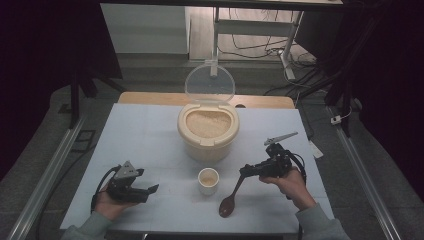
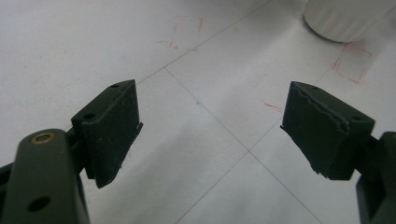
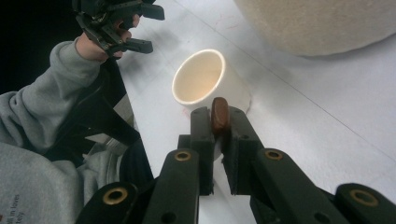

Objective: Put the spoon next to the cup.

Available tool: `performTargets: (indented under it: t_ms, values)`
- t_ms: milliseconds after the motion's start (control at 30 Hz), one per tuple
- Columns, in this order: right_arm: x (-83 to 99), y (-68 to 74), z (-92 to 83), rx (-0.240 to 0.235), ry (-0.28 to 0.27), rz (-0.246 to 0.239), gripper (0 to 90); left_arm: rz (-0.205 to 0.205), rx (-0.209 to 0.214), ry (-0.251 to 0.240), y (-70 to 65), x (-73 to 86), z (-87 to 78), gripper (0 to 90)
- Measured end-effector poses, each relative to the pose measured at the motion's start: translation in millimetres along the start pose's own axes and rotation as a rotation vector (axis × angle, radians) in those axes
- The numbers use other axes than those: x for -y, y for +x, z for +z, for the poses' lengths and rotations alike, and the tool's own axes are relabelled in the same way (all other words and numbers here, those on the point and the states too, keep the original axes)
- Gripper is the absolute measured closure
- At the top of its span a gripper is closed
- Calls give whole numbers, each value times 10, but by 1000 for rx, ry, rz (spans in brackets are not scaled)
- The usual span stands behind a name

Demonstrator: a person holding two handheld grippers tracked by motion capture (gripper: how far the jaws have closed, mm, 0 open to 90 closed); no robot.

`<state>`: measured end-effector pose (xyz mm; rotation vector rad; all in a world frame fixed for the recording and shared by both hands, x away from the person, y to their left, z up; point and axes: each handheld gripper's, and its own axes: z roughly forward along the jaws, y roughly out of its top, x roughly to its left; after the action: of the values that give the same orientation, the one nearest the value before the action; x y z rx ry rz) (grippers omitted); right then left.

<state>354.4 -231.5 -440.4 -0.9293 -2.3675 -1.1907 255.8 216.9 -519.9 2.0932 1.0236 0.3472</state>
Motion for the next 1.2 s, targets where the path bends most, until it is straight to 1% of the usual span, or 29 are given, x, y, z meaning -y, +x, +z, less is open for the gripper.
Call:
performTargets:
  t_ms: [67, 167, 267, 300, 433, 500, 600, 667, 700, 767, 967, 1200]
  values:
    - [-40, -13, 33, 2, 9, -2, 823, -1, 0, 1, 1, 0, 2, 188]
    - [-94, -46, 90, 32, 2, -2, 809, 0, 1, 1, 0, 0, 3, 189]
    - [-113, -94, 141, 77, -18, -5, 784, 1, 1, 1, 2, 2, 2, 189]
    - [-113, -113, 158, 93, -22, -11, 776, 0, 2, 1, 3, 2, 2, 188]
    - [-88, -183, 216, 142, -66, -27, 749, 1, 2, 4, 5, 4, 4, 188]
    - [-77, -202, 237, 160, -79, -35, 737, 1, 2, 4, 5, 5, 4, 189]
    - [-61, -214, 271, 190, -104, -60, 717, 2, 2, 5, 3, 3, 7, 188]
    - [-43, -224, 305, 219, -115, -78, 696, 4, 3, 7, 0, 3, 9, 188]
    - [-32, -232, 321, 234, -121, -82, 687, 4, 3, 7, -1, 3, 10, 188]
    - [-5, -264, 349, 249, -132, -85, 673, 4, 3, 7, -3, 4, 9, 188]
    - [59, -384, 428, 288, -141, -71, 633, 6, 4, 10, -5, 5, 14, 188]
    - [75, -484, 545, 336, -123, -70, 583, 8, 5, 13, -6, 5, 18, 188]
